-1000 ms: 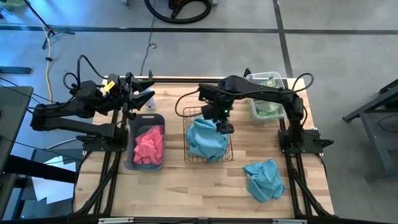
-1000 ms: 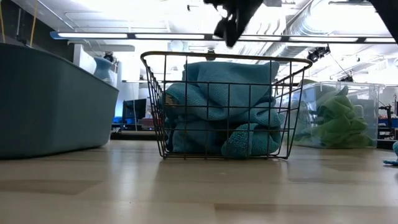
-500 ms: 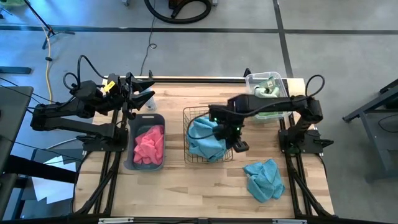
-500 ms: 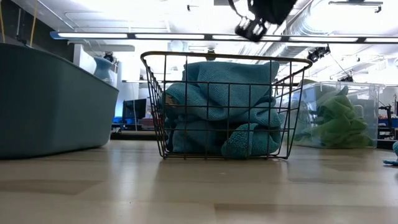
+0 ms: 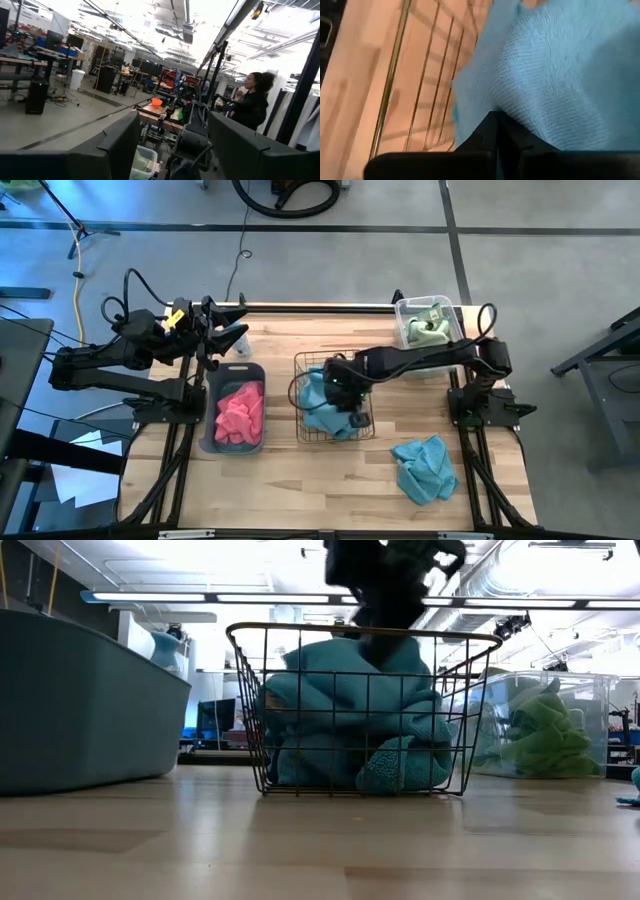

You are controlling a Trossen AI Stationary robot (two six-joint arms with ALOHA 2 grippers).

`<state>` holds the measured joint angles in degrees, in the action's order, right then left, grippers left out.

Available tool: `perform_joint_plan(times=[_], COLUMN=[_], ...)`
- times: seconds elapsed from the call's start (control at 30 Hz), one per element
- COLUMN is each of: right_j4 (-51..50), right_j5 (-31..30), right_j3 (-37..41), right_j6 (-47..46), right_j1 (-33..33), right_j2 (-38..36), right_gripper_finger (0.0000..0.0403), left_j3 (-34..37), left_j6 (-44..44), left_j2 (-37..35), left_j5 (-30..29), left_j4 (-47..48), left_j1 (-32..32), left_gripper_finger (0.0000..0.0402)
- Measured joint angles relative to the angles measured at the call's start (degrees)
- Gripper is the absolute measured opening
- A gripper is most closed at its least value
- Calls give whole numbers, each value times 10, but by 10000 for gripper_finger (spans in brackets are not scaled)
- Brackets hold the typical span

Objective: Sort microfiber towel by color & place in baskets
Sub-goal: Put the blue towel into the wire basket

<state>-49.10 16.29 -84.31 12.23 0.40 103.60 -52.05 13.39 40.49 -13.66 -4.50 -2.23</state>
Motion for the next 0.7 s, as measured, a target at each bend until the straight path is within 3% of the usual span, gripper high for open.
perform_joint_plan(times=[0.37,0.7], right_j4=[46,49], right_j5=[-98,-92], right_j3=[-22,-24], right_j6=[-14,-19], right_j1=[-47,-54], right_j2=[42,130], right_gripper_finger=[0,0], left_j3=[0,0], left_j6=[8,15], left_j2=[0,0], left_j5=[-5,-6], left_j4=[0,2], left_j1=[0,0], left_gripper_finger=[225,225])
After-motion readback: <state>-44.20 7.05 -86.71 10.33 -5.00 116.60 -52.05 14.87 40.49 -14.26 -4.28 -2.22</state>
